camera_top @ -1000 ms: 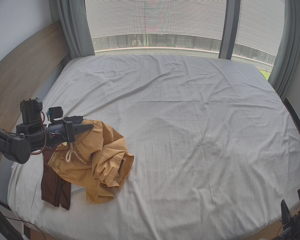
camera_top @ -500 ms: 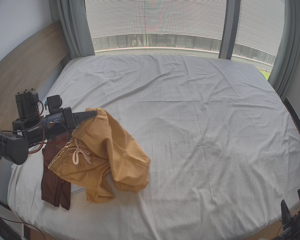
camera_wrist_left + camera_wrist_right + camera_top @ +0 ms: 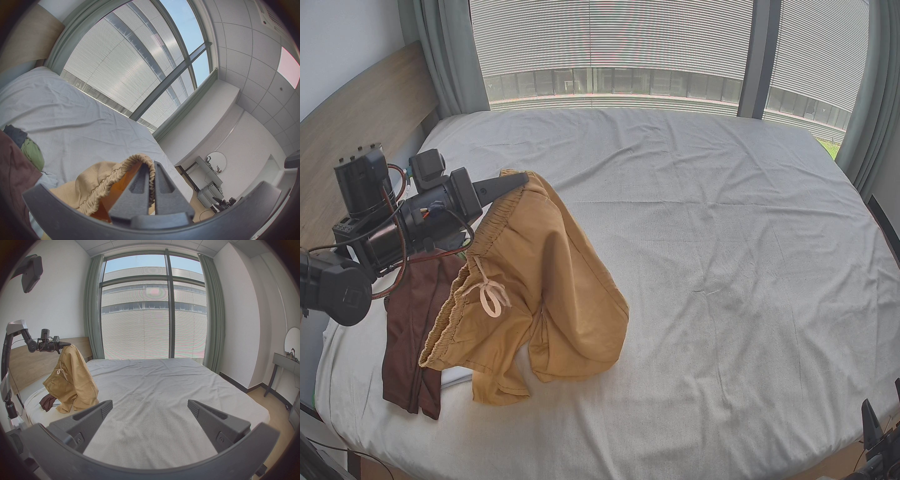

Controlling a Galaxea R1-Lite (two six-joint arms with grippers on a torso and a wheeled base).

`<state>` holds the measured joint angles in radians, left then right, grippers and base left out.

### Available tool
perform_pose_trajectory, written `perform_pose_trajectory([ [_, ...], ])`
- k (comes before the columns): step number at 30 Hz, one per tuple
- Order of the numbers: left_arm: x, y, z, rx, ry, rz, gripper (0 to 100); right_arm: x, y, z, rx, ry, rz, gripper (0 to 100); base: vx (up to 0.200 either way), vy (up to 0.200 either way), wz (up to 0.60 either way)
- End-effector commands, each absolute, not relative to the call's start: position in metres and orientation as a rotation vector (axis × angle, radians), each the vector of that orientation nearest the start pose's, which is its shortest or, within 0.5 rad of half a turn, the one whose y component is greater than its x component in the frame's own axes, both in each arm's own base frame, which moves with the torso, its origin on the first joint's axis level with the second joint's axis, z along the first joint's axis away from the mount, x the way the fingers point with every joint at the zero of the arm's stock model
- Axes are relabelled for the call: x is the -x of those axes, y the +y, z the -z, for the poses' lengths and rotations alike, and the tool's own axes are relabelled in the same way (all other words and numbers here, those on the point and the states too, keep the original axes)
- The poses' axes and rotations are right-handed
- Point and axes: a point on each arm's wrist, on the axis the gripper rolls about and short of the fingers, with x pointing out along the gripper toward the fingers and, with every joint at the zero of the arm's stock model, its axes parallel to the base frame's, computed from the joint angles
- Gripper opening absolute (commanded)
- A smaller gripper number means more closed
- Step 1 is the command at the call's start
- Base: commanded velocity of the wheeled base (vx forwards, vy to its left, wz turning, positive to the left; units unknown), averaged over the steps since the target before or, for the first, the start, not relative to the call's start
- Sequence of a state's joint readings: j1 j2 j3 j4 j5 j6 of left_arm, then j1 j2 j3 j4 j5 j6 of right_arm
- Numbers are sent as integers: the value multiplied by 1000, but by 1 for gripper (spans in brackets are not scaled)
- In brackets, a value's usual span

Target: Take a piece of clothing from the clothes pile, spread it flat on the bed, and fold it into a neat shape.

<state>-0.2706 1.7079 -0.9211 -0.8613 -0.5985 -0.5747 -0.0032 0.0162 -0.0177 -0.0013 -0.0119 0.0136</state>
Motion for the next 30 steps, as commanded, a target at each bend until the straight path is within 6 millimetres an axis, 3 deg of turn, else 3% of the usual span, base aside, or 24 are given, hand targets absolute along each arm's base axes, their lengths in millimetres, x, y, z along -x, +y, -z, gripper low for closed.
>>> perform_pose_trajectory([
  [1,-302,-105,-238,522,168,892,0,23,0,-76,-14,-2,15,100,0,0,0],
  [8,-298,-116,-242,521,164,931,0,23,0,-76,-14,-2,15,100,0,0,0],
  [11,-295,-131,-249,533,146,950,0,23,0,-76,-14,-2,15,100,0,0,0],
  [19,-291,-147,-273,600,108,1000,0,23,0,-76,-14,-2,15,100,0,0,0],
  [30,-280,-166,-285,614,103,1056,0,23,0,-76,-15,-2,15,100,0,0,0],
])
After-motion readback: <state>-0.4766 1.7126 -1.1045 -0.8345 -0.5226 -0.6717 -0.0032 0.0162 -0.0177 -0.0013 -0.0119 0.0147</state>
